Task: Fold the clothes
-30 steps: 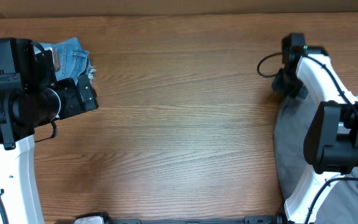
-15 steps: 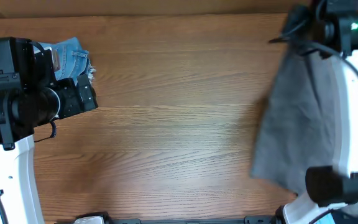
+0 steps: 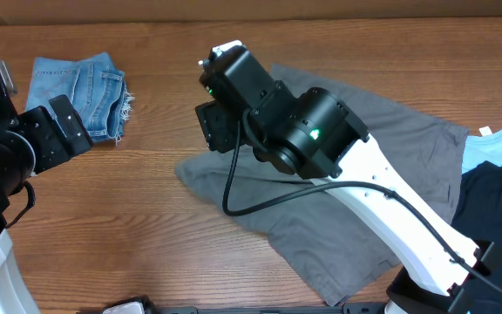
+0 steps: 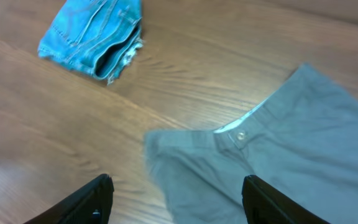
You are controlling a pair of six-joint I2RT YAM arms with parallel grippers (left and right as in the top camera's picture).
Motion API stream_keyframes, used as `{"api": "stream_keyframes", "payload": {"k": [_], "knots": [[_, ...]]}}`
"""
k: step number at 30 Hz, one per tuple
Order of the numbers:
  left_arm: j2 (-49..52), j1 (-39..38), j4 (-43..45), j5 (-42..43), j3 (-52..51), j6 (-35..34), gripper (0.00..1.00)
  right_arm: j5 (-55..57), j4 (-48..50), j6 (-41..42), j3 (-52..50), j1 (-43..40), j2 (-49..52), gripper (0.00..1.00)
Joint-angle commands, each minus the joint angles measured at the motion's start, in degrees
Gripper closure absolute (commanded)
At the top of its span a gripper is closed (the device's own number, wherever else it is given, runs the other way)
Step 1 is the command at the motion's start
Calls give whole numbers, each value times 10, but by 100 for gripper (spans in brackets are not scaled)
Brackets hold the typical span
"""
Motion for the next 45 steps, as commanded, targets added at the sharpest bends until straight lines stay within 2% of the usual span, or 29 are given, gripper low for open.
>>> {"api": "stream_keyframes", "payload": {"k": [1,6,13,17,22,29,33,38,45], "knots": [[0,2,0,27,6,16,0,69,-7,23,8,-38,-45,27],[0,-20,13,80,-11,56,0,62,-12,47,8,-103,-113,24],[30,-152,56,80,-75,90,0,59,-12,103,8,-169,-216,22],[101,-249,126,80,-134,117,0,58,-12,111,8,-177,-266,21],[219,-314,223,80,-151,118,2,58,-24,111,8,-178,-291,20],[387,-345,429,115,-150,118,2,61,-57,111,8,-177,-291,19],[473,-348,497,115,-150,116,10,76,-91,110,8,-178,-284,20],[540,-346,556,141,-150,105,12,87,-131,111,7,-178,-275,21],[579,-347,561,144,-151,104,26,90,-154,111,7,-178,-258,21]]}}
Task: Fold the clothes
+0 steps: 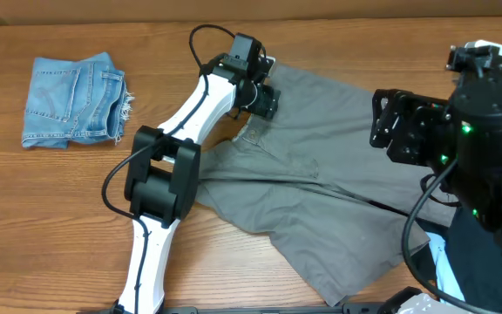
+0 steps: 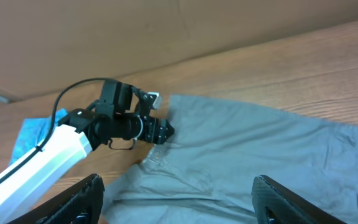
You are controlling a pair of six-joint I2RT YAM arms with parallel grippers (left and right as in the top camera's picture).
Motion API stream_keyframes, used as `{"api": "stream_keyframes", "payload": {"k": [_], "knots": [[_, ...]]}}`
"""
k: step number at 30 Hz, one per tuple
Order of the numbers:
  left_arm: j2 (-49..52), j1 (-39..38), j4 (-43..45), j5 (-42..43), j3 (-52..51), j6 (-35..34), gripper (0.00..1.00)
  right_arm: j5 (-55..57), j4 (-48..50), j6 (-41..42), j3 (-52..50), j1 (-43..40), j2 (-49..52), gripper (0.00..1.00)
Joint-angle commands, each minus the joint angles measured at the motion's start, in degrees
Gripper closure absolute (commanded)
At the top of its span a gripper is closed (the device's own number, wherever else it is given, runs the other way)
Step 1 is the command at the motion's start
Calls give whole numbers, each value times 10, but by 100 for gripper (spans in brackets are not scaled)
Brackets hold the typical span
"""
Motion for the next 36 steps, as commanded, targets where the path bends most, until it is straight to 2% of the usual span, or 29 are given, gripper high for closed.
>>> {"api": "stream_keyframes", "payload": {"k": [1,3,6,9,11,12,13,16,21,24,27,30,32,34,36], "knots": [[17,-2,-4,12,5,0,28,11,-3,3,4,-2,7,22],[33,-2,-16,12,5,-1,36,11,-3,3,4,-2,11,22],[53,-2,-32,14,5,-15,40,11,-4,3,4,-2,15,23],[63,-2,-38,13,5,-15,59,11,-6,7,4,-2,16,23],[63,-1,-39,13,5,-15,83,11,-5,7,4,-2,16,24],[63,0,-38,12,5,-15,92,11,-5,7,4,-2,16,25],[63,1,-37,11,5,-15,96,11,-5,7,4,-2,16,25],[63,15,-40,4,8,-23,96,11,-5,7,4,-2,16,25],[63,75,-100,-113,54,-95,96,11,-6,7,4,-2,16,28],[63,130,-141,-150,106,-115,96,11,-9,16,4,-2,17,28],[63,189,-168,-130,162,-142,96,11,-16,18,4,-2,21,28],[63,236,-171,-16,209,-153,96,11,-21,17,4,-2,22,28],[63,257,-173,53,232,-153,78,11,-21,18,4,-2,22,28],[63,270,-186,92,255,-153,64,11,-20,18,4,-2,24,28],[62,274,-206,90,275,-150,59,11,-21,20,4,-2,29,28]]}}
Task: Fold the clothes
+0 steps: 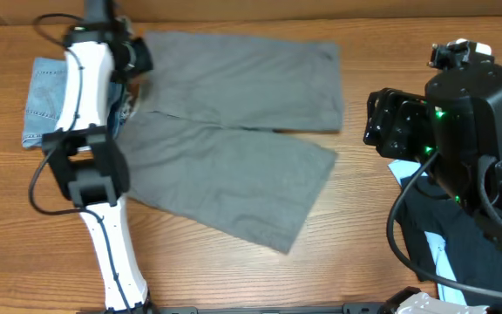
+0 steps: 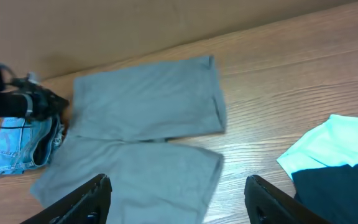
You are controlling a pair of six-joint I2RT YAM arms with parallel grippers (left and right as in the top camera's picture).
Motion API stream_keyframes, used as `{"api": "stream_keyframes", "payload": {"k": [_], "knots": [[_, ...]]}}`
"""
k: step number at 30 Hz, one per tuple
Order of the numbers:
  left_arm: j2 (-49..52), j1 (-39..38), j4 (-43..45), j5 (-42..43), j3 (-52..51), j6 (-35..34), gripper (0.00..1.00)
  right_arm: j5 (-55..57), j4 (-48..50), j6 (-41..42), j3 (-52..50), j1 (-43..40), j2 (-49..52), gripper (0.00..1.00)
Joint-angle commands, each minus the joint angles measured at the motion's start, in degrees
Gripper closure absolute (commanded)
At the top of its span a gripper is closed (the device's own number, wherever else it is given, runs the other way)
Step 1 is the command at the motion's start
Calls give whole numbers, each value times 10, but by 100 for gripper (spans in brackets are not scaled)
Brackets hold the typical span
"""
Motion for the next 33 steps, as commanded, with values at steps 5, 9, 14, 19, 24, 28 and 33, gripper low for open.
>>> {"api": "stream_keyframes", "payload": {"k": [5,9,14,19,24,28,33], "knots": [[-7,-22,-90,61,110,34,53,10,-17,31,4,-19,20,25],[-28,-26,-141,44,177,48,52,-17,-30,27,1,-58,46,20],[-85,-28,-205,30,247,67,49,-112,-20,-25,-26,-103,99,12],[-165,-28,-278,-37,271,68,46,-117,-4,-47,-65,-123,187,12],[-227,-32,-342,-75,271,68,44,-143,52,-74,-112,-155,283,14],[-264,-39,-381,-113,271,71,44,-228,95,-124,-161,-191,358,20],[-301,-54,-381,-120,268,79,41,-297,159,-155,-225,-224,402,27]]}}
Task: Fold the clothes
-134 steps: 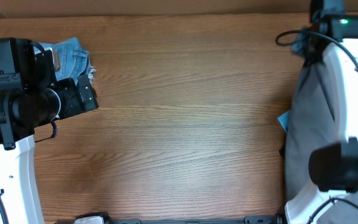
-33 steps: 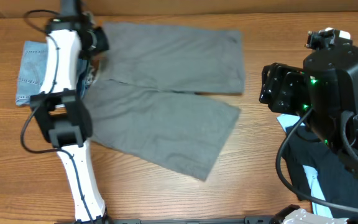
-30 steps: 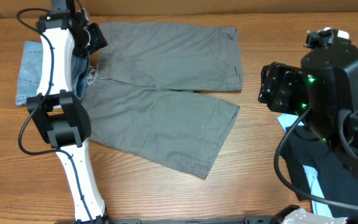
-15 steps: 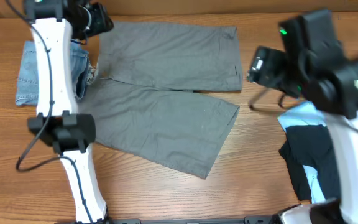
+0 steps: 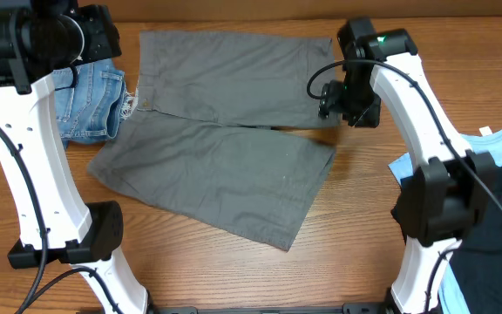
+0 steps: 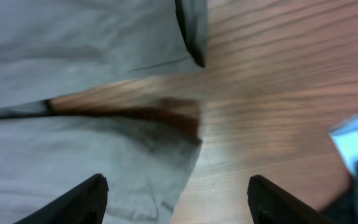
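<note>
The grey shorts (image 5: 225, 131) lie spread flat, waistband to the left and both legs pointing right. My right gripper (image 5: 336, 103) hovers over the leg hems at the right. In the right wrist view it (image 6: 178, 208) is open, with the hem corner of the upper leg (image 6: 191, 34), the lower leg's hem (image 6: 135, 168) and bare wood beneath it. Nothing is between the fingers (image 6: 82, 199). My left arm (image 5: 50, 35) hangs high at the far left, above the denim. Its jaws do not show clearly.
A folded pair of denim shorts (image 5: 90, 105) lies just left of the grey waistband. A pile of light blue and dark clothes (image 5: 495, 183) sits at the right edge. A cardboard wall runs along the far side of the table.
My right gripper has moved from the table's right side to just above the shorts' leg hems. My left arm has left the waistband and now hangs at the far left. The shorts lie as before.
The shorts first lay crumpled at the table's middle under my right arm. Then my left gripper was at the waistband with the right arm drawn back. Then the shorts lay flat beside the denim. Now the right gripper hangs open over the hems.
</note>
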You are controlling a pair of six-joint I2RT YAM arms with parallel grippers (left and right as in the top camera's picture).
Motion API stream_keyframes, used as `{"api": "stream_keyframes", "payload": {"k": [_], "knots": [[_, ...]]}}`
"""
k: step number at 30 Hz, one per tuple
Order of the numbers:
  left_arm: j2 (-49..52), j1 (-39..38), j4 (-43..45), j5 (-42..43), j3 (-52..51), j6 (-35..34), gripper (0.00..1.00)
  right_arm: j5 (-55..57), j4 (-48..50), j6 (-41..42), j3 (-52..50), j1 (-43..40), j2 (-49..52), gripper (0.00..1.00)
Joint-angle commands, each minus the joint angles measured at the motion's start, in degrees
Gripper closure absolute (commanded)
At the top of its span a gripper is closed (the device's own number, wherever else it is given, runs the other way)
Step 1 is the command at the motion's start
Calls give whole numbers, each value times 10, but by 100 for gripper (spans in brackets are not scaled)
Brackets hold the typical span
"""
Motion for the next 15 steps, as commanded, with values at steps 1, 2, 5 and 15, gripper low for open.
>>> {"api": "stream_keyframes", "payload": {"k": [1,2,5,15], "knots": [[-30,-16,-1,-27,0,14,41,-64,35,-35,-45,-23,12,27],[-35,-18,-1,-27,0,14,41,-65,52,-35,-63,-29,13,27],[-46,-30,-1,-27,0,14,40,-89,95,-48,-114,-47,14,27],[-54,-80,-1,-59,-3,35,39,-223,221,-111,-264,-59,14,46]]}}
